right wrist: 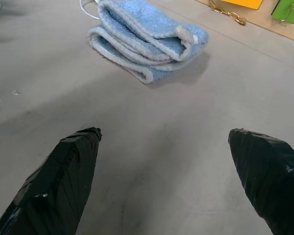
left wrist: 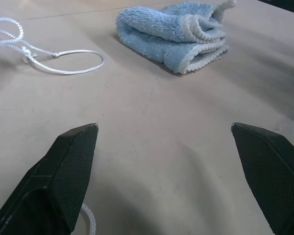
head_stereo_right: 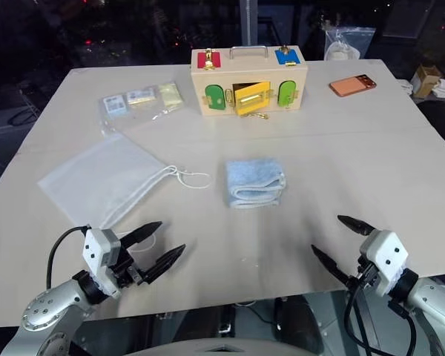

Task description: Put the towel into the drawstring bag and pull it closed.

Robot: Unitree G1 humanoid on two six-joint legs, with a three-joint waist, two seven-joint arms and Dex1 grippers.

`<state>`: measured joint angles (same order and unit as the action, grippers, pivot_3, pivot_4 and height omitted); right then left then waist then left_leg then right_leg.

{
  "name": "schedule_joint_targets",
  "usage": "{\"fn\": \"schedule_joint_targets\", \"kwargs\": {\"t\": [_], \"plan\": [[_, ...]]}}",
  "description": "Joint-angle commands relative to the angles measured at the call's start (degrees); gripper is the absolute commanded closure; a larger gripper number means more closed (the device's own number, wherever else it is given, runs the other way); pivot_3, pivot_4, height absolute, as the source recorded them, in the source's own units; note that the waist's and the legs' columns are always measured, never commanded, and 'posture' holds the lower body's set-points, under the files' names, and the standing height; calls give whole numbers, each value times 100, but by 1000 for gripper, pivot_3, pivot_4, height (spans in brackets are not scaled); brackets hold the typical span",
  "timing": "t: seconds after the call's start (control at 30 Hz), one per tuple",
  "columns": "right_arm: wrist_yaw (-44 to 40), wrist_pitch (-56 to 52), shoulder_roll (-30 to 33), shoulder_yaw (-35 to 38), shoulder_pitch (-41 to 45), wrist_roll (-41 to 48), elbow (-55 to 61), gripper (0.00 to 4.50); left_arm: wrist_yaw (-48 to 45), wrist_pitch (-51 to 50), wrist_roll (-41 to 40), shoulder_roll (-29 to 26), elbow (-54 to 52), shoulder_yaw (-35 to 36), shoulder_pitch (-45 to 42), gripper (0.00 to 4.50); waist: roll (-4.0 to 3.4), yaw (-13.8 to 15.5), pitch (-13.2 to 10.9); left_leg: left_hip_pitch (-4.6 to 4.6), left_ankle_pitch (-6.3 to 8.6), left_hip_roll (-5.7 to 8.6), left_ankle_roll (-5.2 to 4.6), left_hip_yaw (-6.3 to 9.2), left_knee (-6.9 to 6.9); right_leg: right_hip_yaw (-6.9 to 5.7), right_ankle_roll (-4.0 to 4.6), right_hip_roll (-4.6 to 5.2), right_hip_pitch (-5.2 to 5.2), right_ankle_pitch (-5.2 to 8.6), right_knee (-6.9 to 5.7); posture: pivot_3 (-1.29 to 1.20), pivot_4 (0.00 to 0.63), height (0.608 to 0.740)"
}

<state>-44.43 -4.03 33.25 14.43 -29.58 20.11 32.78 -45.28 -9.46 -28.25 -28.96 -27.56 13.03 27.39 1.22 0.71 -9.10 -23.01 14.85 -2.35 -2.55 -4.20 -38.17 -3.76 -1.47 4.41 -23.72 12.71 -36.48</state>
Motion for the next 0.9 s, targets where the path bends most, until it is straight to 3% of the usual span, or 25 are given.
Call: {"fn": "schedule_joint_targets", "kwargs": {"t": [0.03,0.17,0.27,0.5,0.67,0.83,0.9], "plan": [[-16,330,-95,64,80,7,-52,28,-162,443,4,161,301,40,16,0,-1,8,0,0,0,0,0,0,0,0,0,0,0,0,0,0,150,740],[-169,518,-140,-194,452,160,7,28,-122,788,-100,450,518,143,-71,0,-4,2,-1,-2,1,-1,-2,-1,1,0,0,-2,-1,0,5,0,150,740],[-534,556,57,-411,782,442,351,28,415,1046,151,595,590,434,-437,0,-8,20,-4,-2,0,-1,-3,0,0,-2,0,-2,0,0,5,0,150,740],[-709,374,251,-784,1293,617,570,28,983,1407,609,492,739,773,-1125,0,-3,25,-1,-7,-10,1,-34,-3,-1,-7,1,-28,4,-2,13,0,150,740],[-570,200,218,-1015,1688,524,474,28,1447,1633,1699,77,1039,821,-1442,0,1,19,2,-9,-10,0,-37,-7,-2,-10,1,-31,3,-3,13,0,150,740],[-469,36,223,-1118,1825,572,550,28,2416,1908,3785,-239,1034,510,-1296,0,1,21,1,-5,-10,-1,-36,-9,-1,-12,2,-26,2,-3,13,0,150,740],[-428,-15,219,-1133,1848,590,579,28,2572,1887,4239,-208,806,286,-1249,0,2,27,2,-7,-9,-1,-37,-11,0,-10,7,-17,1,-6,16,0,150,740]]}}
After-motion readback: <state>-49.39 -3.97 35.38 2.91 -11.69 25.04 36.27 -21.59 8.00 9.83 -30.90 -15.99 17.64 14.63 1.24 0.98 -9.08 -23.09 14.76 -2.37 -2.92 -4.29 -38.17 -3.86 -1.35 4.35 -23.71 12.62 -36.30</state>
